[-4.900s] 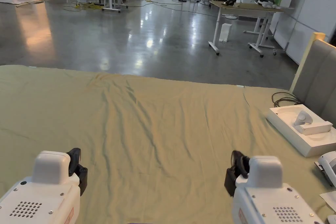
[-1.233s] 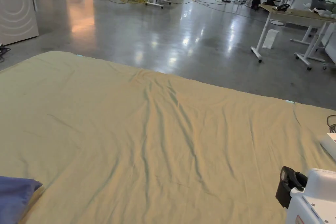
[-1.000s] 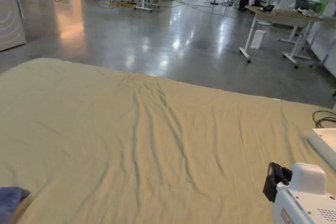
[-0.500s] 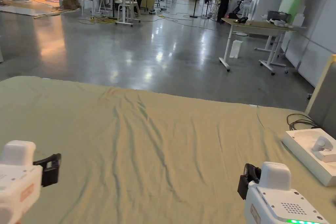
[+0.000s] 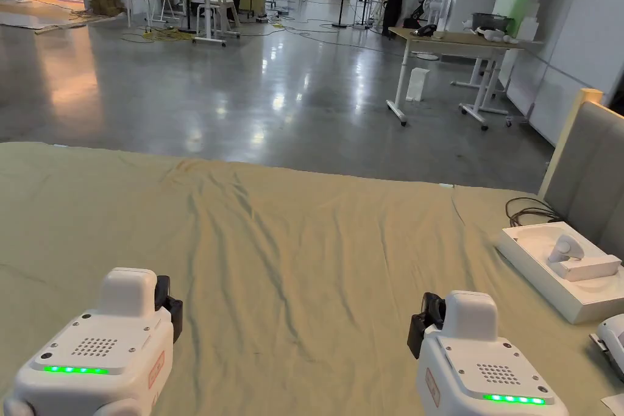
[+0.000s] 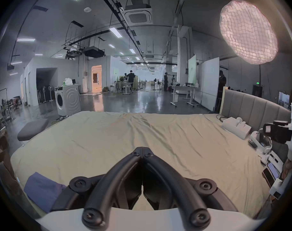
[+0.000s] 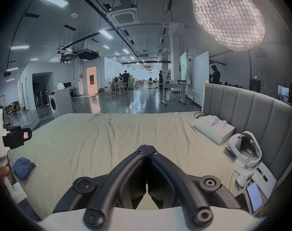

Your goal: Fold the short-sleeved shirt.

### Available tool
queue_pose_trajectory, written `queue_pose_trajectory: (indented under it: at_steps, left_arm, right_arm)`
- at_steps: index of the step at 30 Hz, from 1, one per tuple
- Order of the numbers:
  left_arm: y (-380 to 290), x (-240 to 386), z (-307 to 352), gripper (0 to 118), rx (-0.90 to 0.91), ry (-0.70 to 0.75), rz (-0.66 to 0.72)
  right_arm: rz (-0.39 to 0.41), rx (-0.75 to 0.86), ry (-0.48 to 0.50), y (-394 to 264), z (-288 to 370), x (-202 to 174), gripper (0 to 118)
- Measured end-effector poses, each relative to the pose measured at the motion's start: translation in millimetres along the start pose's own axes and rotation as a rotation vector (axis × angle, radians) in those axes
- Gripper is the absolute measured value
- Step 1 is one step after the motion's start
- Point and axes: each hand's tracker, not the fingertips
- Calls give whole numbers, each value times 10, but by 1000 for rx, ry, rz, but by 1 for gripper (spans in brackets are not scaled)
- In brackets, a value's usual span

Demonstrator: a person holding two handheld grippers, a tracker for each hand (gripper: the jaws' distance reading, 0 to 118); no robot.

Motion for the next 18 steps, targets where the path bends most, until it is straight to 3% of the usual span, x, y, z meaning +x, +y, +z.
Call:
queue_pose_trajectory:
  at_steps: [18]
  left_arm:
    - [58,110,90,2,72,-25,-36]
  right_arm:
    - [8,34,-12,33,13,4,0]
